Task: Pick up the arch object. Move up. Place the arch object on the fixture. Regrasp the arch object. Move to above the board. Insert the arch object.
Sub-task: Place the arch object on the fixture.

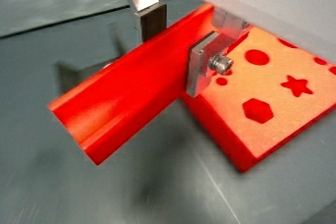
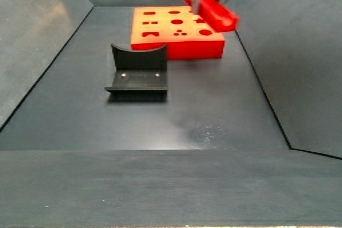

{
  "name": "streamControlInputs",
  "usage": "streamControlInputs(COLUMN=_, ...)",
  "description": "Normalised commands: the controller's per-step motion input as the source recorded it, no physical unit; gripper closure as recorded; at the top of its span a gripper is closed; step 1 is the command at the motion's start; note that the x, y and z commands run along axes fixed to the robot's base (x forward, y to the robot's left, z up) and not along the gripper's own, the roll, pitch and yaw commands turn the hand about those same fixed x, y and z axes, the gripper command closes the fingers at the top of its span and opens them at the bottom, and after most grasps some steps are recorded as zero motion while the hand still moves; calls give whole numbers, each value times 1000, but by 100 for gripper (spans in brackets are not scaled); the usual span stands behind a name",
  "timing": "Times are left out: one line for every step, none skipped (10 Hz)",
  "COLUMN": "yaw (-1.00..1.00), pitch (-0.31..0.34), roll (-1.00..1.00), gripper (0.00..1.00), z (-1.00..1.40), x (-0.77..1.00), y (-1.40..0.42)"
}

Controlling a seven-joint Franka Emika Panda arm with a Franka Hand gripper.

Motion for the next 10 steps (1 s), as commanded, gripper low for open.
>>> streamControlInputs(yaw=-968, pitch=-28, roll=58, gripper=100, z=-172, x=1000, y=-305)
streamControlInputs(yaw=-621, pitch=-4, roll=78, gripper=100, z=-135, x=973, y=-214)
streamControlInputs(yaw=-472, pitch=1, roll=88, gripper=100, z=-116, x=888, y=-165)
streamControlInputs(yaw=-215, pitch=16, roll=111, gripper=100, z=-72, x=674, y=-69)
streamControlInputs(yaw=-147, pitch=23, roll=117, gripper=100, z=-56, x=591, y=-43)
streamControlInputs(yaw=-75, pitch=43, roll=112, gripper=100, z=-35, x=430, y=-28)
streamControlInputs(yaw=-40, pitch=62, roll=100, gripper=100, z=-30, x=311, y=-23)
streamControlInputs(yaw=-133, pitch=60, roll=-1000, gripper=100, z=588, x=1000, y=738)
streamControlInputs(yaw=-134, pitch=67, roll=-1000, gripper=100, z=620, x=1000, y=778)
streamControlInputs(yaw=-139, pitch=86, roll=-1000, gripper=100, z=502, x=919, y=702)
